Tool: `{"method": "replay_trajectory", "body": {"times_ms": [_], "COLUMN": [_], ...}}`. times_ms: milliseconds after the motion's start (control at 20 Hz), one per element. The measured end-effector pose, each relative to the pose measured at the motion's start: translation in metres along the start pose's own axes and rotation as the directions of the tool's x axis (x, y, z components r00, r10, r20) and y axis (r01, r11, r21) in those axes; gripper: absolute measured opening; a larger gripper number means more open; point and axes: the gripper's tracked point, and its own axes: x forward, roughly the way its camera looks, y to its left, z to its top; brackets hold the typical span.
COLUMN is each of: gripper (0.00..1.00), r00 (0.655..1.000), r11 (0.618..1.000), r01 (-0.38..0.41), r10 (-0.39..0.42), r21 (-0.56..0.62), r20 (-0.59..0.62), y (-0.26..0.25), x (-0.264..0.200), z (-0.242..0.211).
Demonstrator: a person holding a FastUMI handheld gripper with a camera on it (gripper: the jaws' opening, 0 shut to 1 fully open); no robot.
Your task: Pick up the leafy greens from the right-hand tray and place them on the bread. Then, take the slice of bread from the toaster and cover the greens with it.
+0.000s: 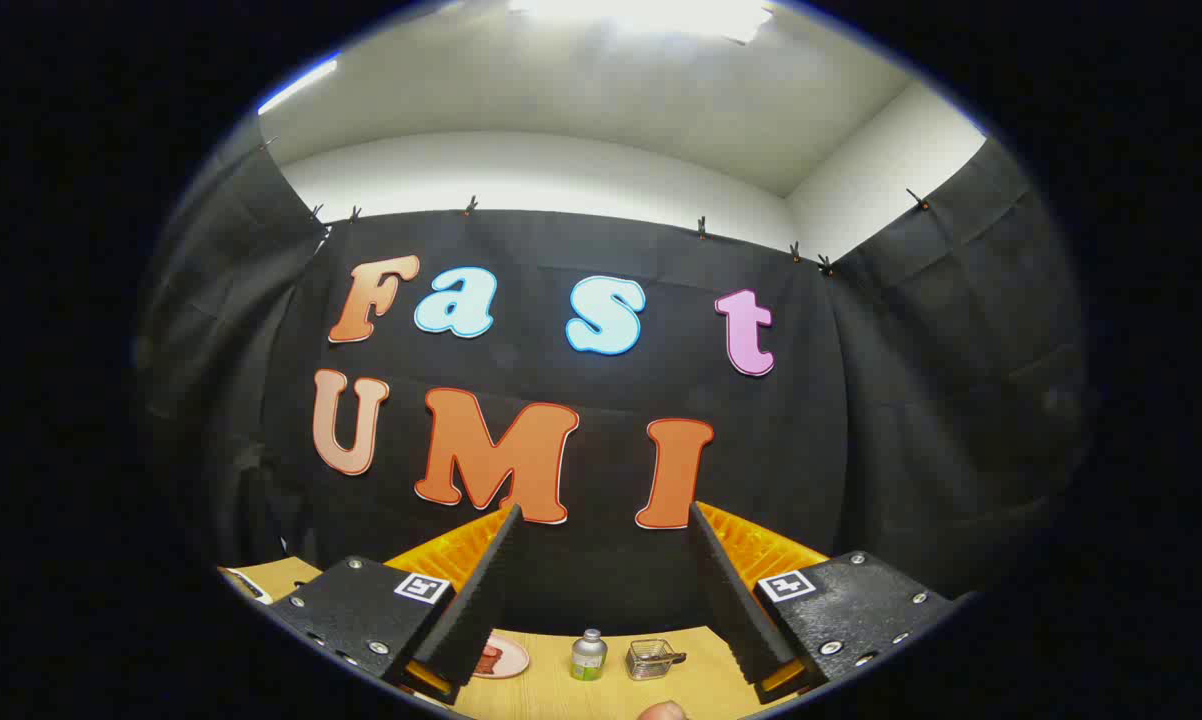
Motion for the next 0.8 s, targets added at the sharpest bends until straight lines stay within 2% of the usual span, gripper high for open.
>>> {"method": "replay_trajectory", "body": {"times_ms": [800], "gripper": [0.96], "r00": [0.996], "r11": [0.996], "r01": [-0.087], "r10": [0.087], "r21": [-0.001], "r20": [-0.017], "y": [0.019], "x": [-0.009], "z": [-0.008]}}
